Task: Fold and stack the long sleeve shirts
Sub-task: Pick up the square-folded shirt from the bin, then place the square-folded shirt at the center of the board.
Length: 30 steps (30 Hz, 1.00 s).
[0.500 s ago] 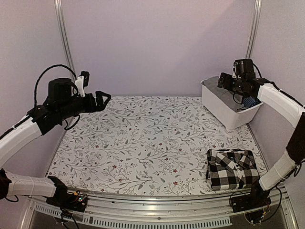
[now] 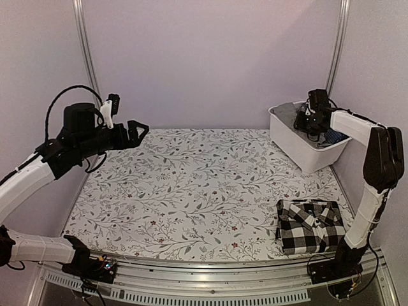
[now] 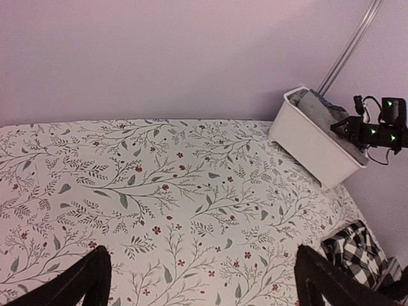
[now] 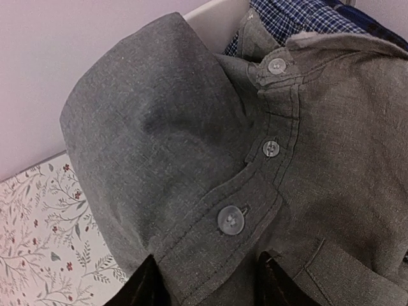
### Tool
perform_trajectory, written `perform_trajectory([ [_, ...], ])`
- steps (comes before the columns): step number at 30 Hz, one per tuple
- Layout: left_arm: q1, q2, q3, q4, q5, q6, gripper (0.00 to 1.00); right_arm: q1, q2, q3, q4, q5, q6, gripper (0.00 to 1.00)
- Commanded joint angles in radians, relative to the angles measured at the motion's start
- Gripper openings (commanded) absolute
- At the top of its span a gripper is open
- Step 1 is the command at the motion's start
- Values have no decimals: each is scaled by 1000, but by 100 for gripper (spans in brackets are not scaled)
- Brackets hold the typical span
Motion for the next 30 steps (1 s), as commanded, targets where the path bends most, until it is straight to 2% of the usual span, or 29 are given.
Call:
perform_trajectory([
  [1,1,3,32,-10,24,-7,100,-4,26,53,14,-30,-8,34],
  [6,1,11,37,0,35,-10,100,-1,9,116,-16,-6,-24,0],
  [13,0,20,37,15,47,-14,100,62,-93,166,16,86,-78,0],
  [23,-1,19,34,30,59,-14,100,297,-281,281,122,256,-267,0],
  [27,0,18,33,34,60,-15,100,401,-335,312,158,262,-382,0],
  [30,0,14,31,35,59,-15,100,477,-373,321,171,224,-409,0],
])
